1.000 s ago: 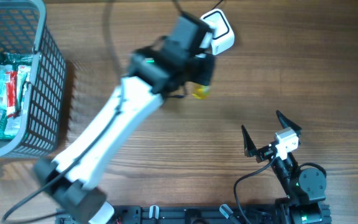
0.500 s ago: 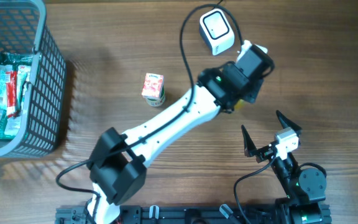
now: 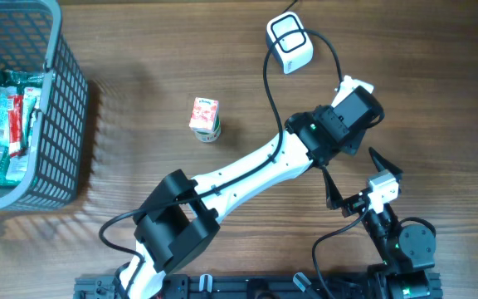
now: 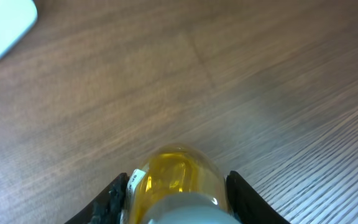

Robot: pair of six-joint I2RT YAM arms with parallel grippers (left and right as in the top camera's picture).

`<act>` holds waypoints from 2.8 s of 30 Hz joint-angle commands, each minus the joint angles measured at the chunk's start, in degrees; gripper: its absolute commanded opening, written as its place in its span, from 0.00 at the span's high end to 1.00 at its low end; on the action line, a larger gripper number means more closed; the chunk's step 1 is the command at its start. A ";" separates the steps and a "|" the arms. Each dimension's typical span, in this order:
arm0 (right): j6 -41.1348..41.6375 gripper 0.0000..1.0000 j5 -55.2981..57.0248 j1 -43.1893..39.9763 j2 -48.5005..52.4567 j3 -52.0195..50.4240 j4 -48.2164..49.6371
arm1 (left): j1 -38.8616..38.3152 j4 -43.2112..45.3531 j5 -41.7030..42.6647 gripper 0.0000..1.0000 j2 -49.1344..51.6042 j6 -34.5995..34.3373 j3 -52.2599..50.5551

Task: Scan the item barcode
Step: 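Carry the oil bottle past the scanner and stand it right of it, then move the left gripper back and grasp the Kleenex-topped jar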

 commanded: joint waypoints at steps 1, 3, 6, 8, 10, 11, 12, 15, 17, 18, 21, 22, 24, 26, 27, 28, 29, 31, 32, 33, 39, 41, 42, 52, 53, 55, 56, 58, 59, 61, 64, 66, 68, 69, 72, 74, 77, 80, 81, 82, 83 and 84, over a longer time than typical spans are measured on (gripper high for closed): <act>0.26 0.00 0.72 -0.28 0.07 -0.07 0.15 | -0.33 1.31 -1.11 0.60 0.52 -1.81 -2.86; 0.24 0.00 0.70 -0.28 0.07 -0.07 0.15 | -0.57 1.55 -0.87 0.59 0.52 -1.81 -3.78; 0.26 0.00 0.70 -0.28 0.07 -0.07 0.15 | -1.11 1.38 -0.63 0.44 0.52 -1.79 -4.17; 0.26 0.00 0.70 -0.28 0.07 -0.07 0.15 | -1.55 1.44 -0.63 0.30 0.52 -1.79 -4.17; 0.26 0.00 0.70 -0.28 0.07 -0.07 0.15 | -1.92 1.81 -0.63 0.05 0.52 -1.79 -4.17; 0.26 0.00 0.70 -0.28 0.07 -0.07 0.15 | -2.05 2.05 -0.63 0.00 0.52 -1.79 -4.17; 0.28 0.01 0.70 -0.28 0.07 -0.07 0.15 | -2.14 2.34 -0.63 0.00 0.50 -1.77 -4.15; 0.26 0.00 0.70 -0.28 0.07 -0.07 0.15 | -2.19 2.49 -0.61 0.00 -0.85 -1.68 -3.39; 0.26 0.00 0.70 -0.28 0.07 -0.07 0.15 | -2.12 2.19 -0.17 0.00 -2.51 -0.87 -1.90; 0.26 0.00 0.70 -0.28 0.07 -0.07 0.15 | -2.10 2.03 -0.20 0.00 -3.30 -0.87 -1.40; 0.26 0.01 0.70 -0.28 0.07 -0.07 0.15 | -2.08 1.90 -0.22 0.00 -7.37 0.79 -0.07; 0.26 0.00 0.70 -0.28 0.07 -0.07 0.15 | -2.08 1.90 -0.24 0.00 -9.27 1.25 0.11; 0.26 0.00 0.70 -0.28 0.07 -0.07 0.15 | -2.05 1.73 -0.37 0.00 -12.33 2.43 0.15; 0.26 0.00 0.70 -0.28 0.07 -0.07 0.15 | -1.66 1.07 -0.57 0.00 -15.02 3.85 0.15; 0.26 0.00 0.70 -0.28 0.07 -0.07 0.15 | -1.36 0.81 -0.96 0.00 -15.98 4.22 0.15; 0.26 0.00 0.70 -0.28 0.07 -0.07 0.15 | -0.26 -0.33 -2.12 0.00 -17.94 5.16 0.15; 0.26 0.00 0.72 -0.28 0.07 -0.07 0.15 | 0.70 -1.25 -3.23 0.00 -19.02 5.16 0.15; 0.26 0.00 0.70 -0.28 0.07 -0.07 0.15 | 3.17 -3.43 -4.92 0.00 -20.74 5.18 0.15; 0.26 0.00 0.70 -0.28 0.07 -0.07 0.15 | 4.79 -4.63 -4.98 0.00 -21.42 5.16 0.15; 0.26 0.00 0.70 -0.28 0.07 -0.07 0.15 | 6.51 -5.97 -4.94 0.00 -21.90 5.16 0.15; 0.26 0.00 0.70 -0.28 0.07 -0.07 0.15 | 19.89 -17.44 -4.26 0.00 -22.12 5.22 0.13; 0.26 0.00 0.70 -0.28 0.07 -0.07 0.15 | 24.26 -21.59 -2.08 0.00 -21.90 6.25 0.13; 0.26 0.00 0.70 -0.28 0.07 -0.07 0.15 | 26.67 -23.67 0.31 0.00 -21.75 7.39 0.13; 0.26 0.00 0.70 -0.28 0.07 -0.07 0.15 | 41.03 -36.98 12.48 0.00 -17.11 14.23 0.02; 0.26 0.00 0.70 -0.28 0.07 -0.07 0.15 | 41.00 -37.40 12.48 0.00 -16.00 14.88 0.02; 0.24 0.00 0.70 -0.28 0.07 -0.07 0.15 | 40.89 -37.55 12.46 0.00 -14.36 15.10 0.02; 0.28 0.00 0.70 -0.28 0.07 -0.07 0.15 | 40.87 -37.55 12.48 0.00 -13.75 15.04 0.02; 0.24 0.00 0.70 -0.28 0.07 -0.07 0.15 | 40.52 -37.51 12.48 0.00 -12.04 15.04 0.02; 0.26 0.00 0.70 -0.28 0.07 -0.07 0.15 | 40.19 -37.51 12.46 0.00 -11.04 15.04 0.02; 0.26 0.00 0.70 -0.28 0.07 -0.07 0.15 | 39.45 -37.51 12.46 0.00 -9.22 15.02 0.02; 0.26 0.01 0.70 -0.28 0.07 -0.07 0.15 | 38.60 -37.55 12.46 0.00 -6.67 15.02 0.00; 0.26 0.00 0.70 -0.28 0.07 -0.07 0.15 | 38.18 -37.48 12.48 0.00 -5.42 15.02 0.00; 0.26 0.00 0.70 -0.28 0.09 -0.07 0.15 | 37.70 -37.13 12.46 0.00 -4.17 15.02 0.00; 0.26 0.00 0.70 -0.28 0.13 -0.07 0.17 | 37.62 -36.89 12.46 0.00 -3.54 15.02 0.02; 0.26 0.00 0.70 -0.28 0.13 -0.07 0.15 | 37.57 -36.85 12.46 0.00 -2.16 15.02 0.00; 0.26 0.00 0.70 -0.28 0.13 -0.07 0.15 | 37.51 -36.89 12.46 0.00 -1.33 14.97 0.00; 0.26 0.00 0.70 -0.28 0.13 -0.07 0.15 | 37.53 -37.00 12.46 0.00 -0.26 14.71 -0.37; 0.26 0.00 0.72 -0.28 0.13 -0.07 0.15 | 37.57 -35.36 12.46 0.00 -0.11 13.84 -2.03; 0.28 0.01 0.70 -0.28 0.13 -0.07 0.15 | 37.46 -34.47 12.46 0.00 -0.11 13.73 -2.95; 0.28 0.00 0.70 -0.28 0.13 -0.07 0.15 | 37.35 -33.86 12.46 0.00 -0.11 13.73 -3.63; 0.26 0.00 0.70 -0.28 0.13 -0.07 0.15 | 37.29 -33.42 12.48 0.00 -0.11 13.73 -4.15; 0.26 0.00 0.70 -0.28 0.13 -0.07 0.15 | 37.24 -33.18 12.46 0.00 -0.11 13.73 -4.55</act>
